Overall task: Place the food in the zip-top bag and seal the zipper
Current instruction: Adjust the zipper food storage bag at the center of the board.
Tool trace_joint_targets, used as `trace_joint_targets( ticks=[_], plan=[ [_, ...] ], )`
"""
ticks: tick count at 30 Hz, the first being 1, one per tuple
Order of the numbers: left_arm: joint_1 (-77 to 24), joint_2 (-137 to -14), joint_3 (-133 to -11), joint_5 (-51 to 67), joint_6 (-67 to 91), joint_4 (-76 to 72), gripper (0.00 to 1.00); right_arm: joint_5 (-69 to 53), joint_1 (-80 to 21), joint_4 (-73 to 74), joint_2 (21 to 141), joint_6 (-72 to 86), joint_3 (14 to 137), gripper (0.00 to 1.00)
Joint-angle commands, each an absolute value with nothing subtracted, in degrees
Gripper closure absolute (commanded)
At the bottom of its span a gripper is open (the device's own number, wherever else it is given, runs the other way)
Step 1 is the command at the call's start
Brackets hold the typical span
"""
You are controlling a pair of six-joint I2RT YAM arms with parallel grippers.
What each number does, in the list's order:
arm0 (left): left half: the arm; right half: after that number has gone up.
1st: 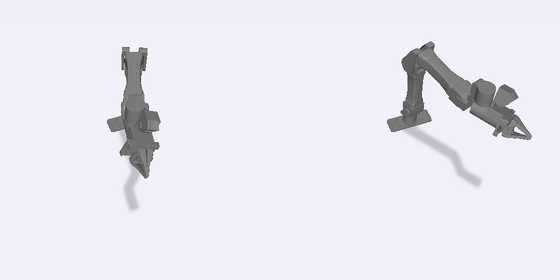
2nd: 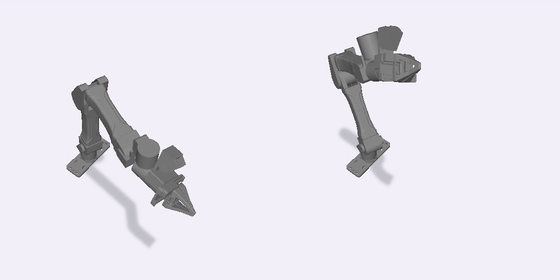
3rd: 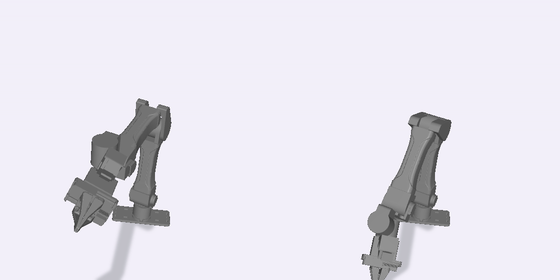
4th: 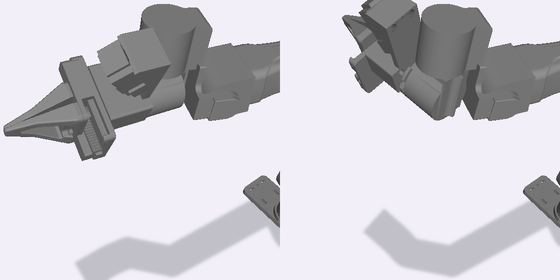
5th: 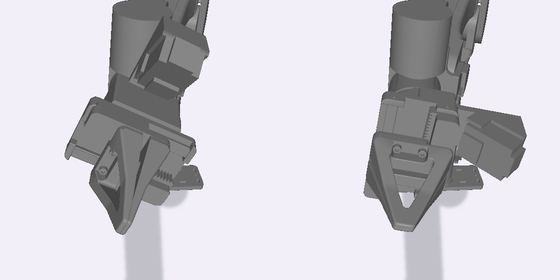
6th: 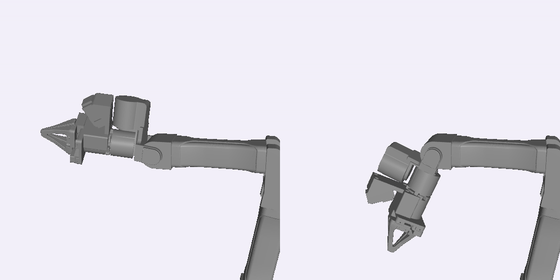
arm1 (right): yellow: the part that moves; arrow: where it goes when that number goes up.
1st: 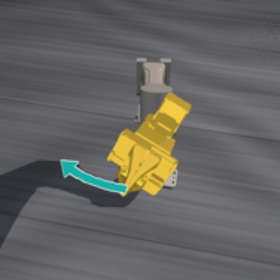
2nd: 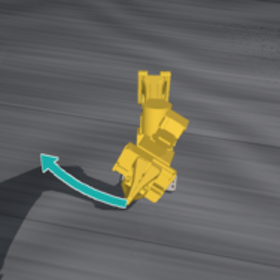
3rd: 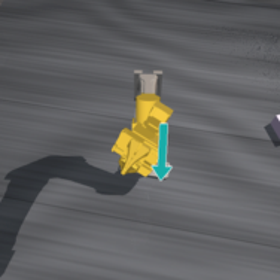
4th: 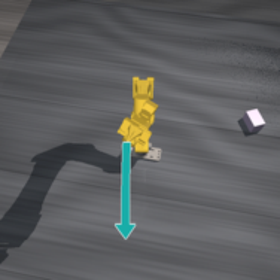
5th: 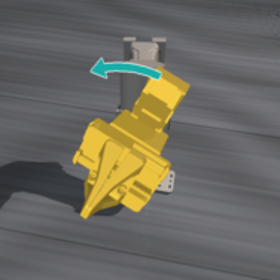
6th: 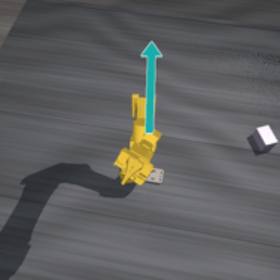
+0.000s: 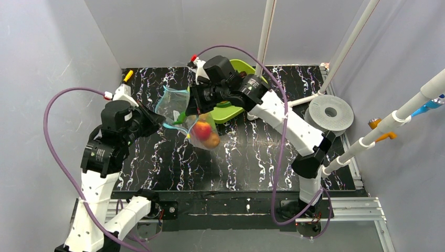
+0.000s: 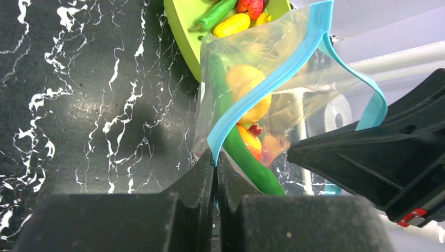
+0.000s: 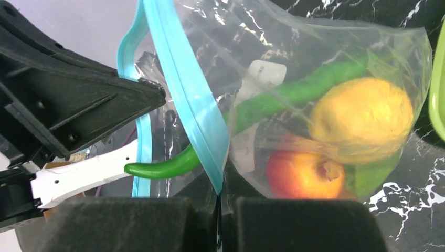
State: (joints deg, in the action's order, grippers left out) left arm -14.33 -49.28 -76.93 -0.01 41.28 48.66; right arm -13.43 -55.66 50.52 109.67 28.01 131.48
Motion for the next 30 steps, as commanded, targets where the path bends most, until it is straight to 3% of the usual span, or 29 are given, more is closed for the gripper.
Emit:
trace_joint_targets(
  ticks=[1,6,15,21,30],
  plan=[
    [-14.07,-48.30,-69.15,-0.84,44.62,46.67,1.00,-13.35,-56.43,47.89,111.24,27.21,123.45,0.99],
    [-14.05,-50.30,-63.25,-0.43,43.40,46.00,1.00,-11.36,-56.25,50.55,116.78,25.29,124.26,0.99],
    [-14.00,-49.78,-75.82,-0.01,40.64,48.31,1.00,-10.18,-56.25,50.25,113.19,24.05,129.41,0.98],
    [-13.98,-49.57,-76.02,0.00,41.12,48.26,1.00,-10.31,-56.16,50.81,112.64,23.98,132.36,0.88],
    [-13.99,-49.05,-75.11,-0.69,41.29,48.08,1.00,-10.44,-56.20,50.05,111.36,23.07,131.92,0.61]
  ],
)
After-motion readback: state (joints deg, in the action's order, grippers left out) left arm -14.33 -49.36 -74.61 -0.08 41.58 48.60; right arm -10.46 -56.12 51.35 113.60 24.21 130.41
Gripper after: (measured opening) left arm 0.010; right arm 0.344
